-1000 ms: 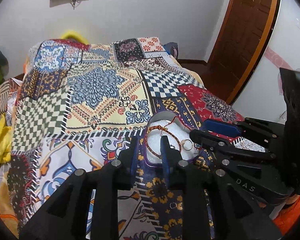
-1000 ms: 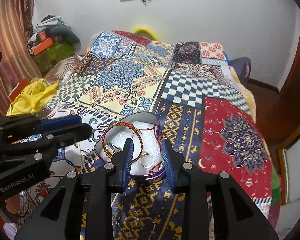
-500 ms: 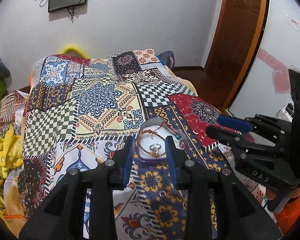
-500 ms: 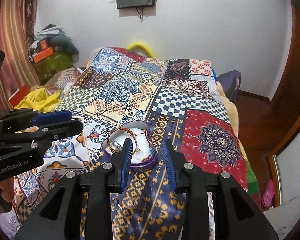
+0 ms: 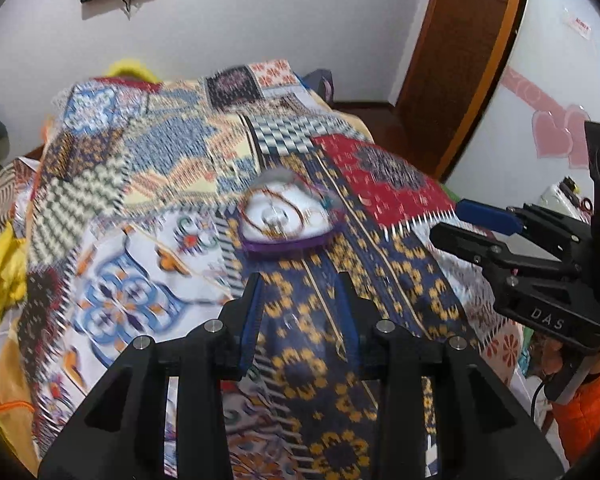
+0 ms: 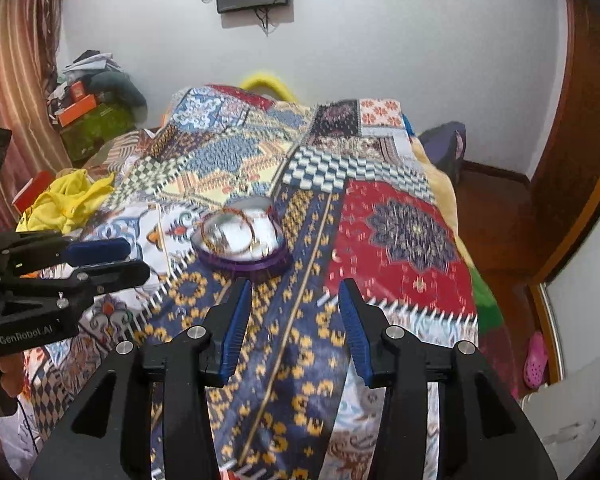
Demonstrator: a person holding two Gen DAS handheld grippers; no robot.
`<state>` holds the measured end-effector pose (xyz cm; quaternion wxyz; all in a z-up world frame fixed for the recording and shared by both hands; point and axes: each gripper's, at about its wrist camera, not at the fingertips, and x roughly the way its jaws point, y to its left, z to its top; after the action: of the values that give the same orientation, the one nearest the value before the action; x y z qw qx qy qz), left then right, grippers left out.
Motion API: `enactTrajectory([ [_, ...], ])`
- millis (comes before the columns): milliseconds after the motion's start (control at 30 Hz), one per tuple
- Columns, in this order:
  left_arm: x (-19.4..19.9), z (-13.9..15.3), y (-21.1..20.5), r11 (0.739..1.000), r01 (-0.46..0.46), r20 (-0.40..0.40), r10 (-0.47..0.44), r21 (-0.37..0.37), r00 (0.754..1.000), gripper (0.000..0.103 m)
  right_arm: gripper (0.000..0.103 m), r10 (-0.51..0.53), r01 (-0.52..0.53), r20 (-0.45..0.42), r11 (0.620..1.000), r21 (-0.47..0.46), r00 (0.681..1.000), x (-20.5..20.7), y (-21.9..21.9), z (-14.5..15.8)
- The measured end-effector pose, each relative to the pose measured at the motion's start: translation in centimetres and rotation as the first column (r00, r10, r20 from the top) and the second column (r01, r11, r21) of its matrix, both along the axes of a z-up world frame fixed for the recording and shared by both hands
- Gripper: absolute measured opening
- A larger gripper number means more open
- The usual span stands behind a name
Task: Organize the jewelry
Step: 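Lift both tools away from the tin toward the remaining jewelry, then grasp a small silver ring with the right tool while the left grasps a gold ring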
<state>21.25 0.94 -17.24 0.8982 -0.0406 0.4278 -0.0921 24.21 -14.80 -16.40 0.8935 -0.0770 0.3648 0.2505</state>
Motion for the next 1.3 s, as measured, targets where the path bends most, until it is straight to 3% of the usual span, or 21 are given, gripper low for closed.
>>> enactTrajectory([
  [233,-0.5,-3.8,-1.9,0.998,0.037,-0.107,-0.041,-0.042,0.993,0.035,0.041,-0.011,0.010,-0.057,1.000,-0.023,0.998,-0.4,-0.7,-2.4],
  [433,-0.7,-5.5,-3.0,0.996,0.067,-0.151,-0.074,-0.051,0.986,0.035,0.041,-0.013,0.011,-0.090,1.000,-0.027,0.996,-0.8,-1.1,-3.6],
  [700,-0.2,-6.2,-2.7,0.996,0.075,-0.151,-0.082,-0.051,0.985,0.034,0.041,0.015,-0.020,-0.124,0.999,-0.042,0.992,-0.5,-0.5,-4.9],
  [867,-0.2,-6.3,-2.2,0.997,0.062,-0.138,-0.066,-0.035,0.988,0.018,0.041,0.036,-0.043,-0.118,0.997,-0.058,0.992,-0.3,0.5,-5.5],
  [967,-0.2,-6.3,-1.7,0.996,0.055,-0.138,-0.064,-0.064,0.988,0.018,0.041,0.051,-0.058,-0.117,0.997,-0.056,0.992,0.1,1.0,-5.6],
  [1167,-0.3,-6.3,-1.9,0.998,0.050,-0.123,-0.055,-0.045,0.991,0.018,0.041,0.064,-0.074,-0.103,0.993,-0.093,0.993,0.5,2.3,-6.2],
  [1200,-0.4,-6.2,-2.0,0.998,0.048,-0.121,-0.053,-0.045,0.991,0.018,0.039,0.065,-0.075,-0.097,0.992,-0.098,0.993,0.5,2.4,-6.3],
  [1233,-0.5,-6.2,-1.9,0.998,0.044,-0.120,-0.050,-0.046,0.992,0.018,0.029,0.069,-0.078,-0.092,0.992,-0.097,0.993,0.4,2.4,-6.3],
  [1300,-0.4,-6.2,-1.7,0.998,0.037,-0.119,-0.043,-0.051,0.992,0.018,0.019,0.074,-0.083,-0.102,0.993,-0.087,0.992,0.4,2.4,-6.2],
])
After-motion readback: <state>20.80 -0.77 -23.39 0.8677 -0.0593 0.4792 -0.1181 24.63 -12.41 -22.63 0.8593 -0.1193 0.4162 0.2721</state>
